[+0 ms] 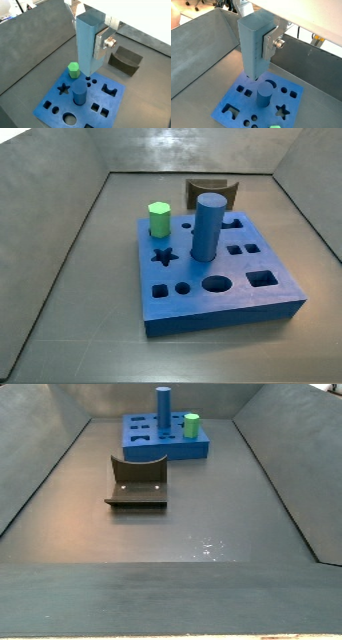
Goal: Pick up the rectangle object. Move to above the board. Insert the rectangle object.
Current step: Insert the rectangle object.
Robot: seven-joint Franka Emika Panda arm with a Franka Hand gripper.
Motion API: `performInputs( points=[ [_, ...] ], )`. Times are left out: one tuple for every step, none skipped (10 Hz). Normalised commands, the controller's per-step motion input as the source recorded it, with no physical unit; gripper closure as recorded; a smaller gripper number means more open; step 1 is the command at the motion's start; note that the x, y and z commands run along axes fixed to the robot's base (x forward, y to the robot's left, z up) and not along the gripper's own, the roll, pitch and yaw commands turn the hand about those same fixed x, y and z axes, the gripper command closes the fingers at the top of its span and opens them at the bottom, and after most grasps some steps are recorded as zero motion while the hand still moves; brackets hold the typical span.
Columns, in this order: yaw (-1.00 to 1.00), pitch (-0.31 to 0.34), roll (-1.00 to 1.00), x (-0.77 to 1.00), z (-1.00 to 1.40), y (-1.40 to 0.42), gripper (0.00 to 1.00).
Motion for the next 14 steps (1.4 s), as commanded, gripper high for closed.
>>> performInputs(
  points=[
    [-0.14, 0.094, 0.04, 0.91, 0.00, 0.00, 1.00],
    [-0.19, 0.080, 0.03, 0.87, 0.00, 0.00, 1.00],
    [-0.15, 0.094, 0.06, 0.91, 0.00, 0.00, 1.00],
    [-0.12, 0.103, 0.09, 0.94, 0.00, 0.00, 1.00],
    [-0.12, 0.086, 0.09, 0.94, -0.03, -0.02, 1.00],
    [-0.05, 0.089, 0.15, 0.97, -0.17, -0.11, 1.00],
    [0.00, 0.220, 0.22, 0.89, -0.35, -0.30, 1.00],
    [0.00, 0.000, 0.01, 0.00, 0.00, 0.00, 1.00],
    [0.00, -0.097, 0.00, 0.00, 0.00, 0.00, 1.00],
    [-0.10, -0.180, 0.30, 0.44, -0.13, -0.25, 1.00],
    [-0.05, -0.357, 0.30, 0.77, -0.09, -0.25, 1.00],
    [0.00, -0.283, 0.14, 1.00, -0.09, -0.13, 1.00],
    [0.00, -0.337, 0.14, 1.00, -0.11, -0.13, 1.00],
    [-0.02, -0.446, 0.10, 1.00, -0.16, -0.09, 1.00]
  ],
)
